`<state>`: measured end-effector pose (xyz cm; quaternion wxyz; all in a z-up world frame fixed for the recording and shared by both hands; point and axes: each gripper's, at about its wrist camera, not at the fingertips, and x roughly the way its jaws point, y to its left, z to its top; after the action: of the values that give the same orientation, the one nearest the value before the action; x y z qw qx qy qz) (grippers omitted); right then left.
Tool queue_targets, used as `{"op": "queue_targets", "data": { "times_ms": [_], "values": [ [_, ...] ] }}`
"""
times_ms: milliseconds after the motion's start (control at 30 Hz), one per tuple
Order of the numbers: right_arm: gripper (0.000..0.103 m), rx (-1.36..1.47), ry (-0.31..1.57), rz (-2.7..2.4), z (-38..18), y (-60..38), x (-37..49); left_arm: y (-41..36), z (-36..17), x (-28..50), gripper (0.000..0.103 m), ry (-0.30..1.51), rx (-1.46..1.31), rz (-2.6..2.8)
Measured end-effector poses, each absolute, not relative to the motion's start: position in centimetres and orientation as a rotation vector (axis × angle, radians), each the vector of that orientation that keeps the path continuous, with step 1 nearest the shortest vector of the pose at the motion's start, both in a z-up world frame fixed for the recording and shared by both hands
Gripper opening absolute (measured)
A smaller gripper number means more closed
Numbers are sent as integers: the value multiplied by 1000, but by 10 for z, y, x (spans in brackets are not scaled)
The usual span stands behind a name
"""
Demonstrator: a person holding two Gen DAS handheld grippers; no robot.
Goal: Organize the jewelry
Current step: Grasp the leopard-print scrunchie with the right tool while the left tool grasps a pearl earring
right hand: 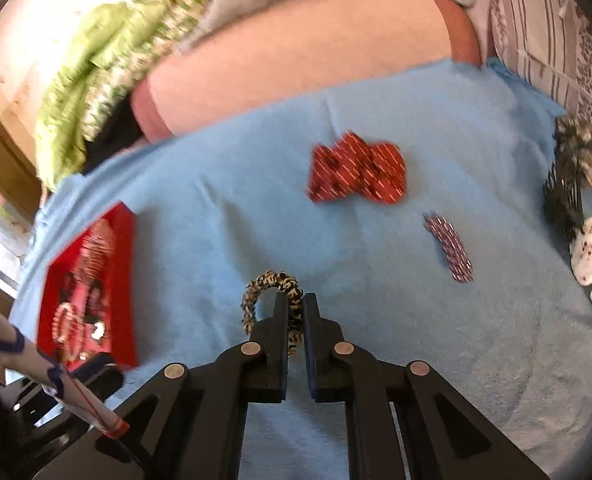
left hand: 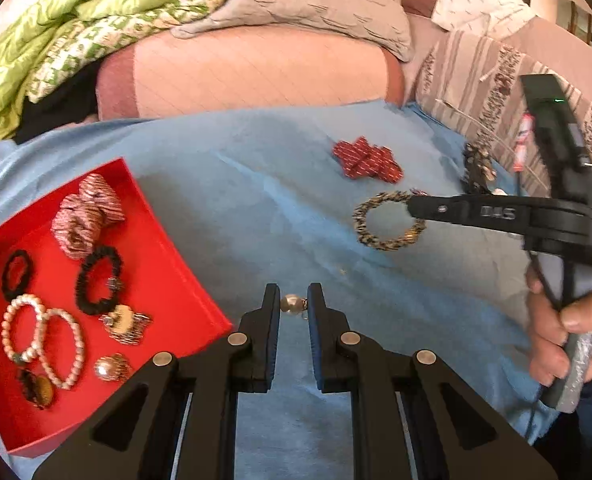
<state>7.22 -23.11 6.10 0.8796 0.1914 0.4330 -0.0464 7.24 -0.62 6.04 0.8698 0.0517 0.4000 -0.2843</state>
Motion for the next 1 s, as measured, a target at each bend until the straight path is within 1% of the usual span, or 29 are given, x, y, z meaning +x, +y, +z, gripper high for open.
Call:
{"op": "queue_targets", "data": {
  "times_ms": [467, 733, 1000],
  "values": [
    [8, 385, 828, 17, 89, -179, 84, 40, 79, 90, 13, 787, 50, -494],
    [8, 387, 827, 94, 93, -137, 98, 101, 83, 106, 13, 784, -19, -397],
    [8, 385, 835, 172, 91, -91, 113, 158, 74, 128, 13, 819, -99, -298]
  ]
}}
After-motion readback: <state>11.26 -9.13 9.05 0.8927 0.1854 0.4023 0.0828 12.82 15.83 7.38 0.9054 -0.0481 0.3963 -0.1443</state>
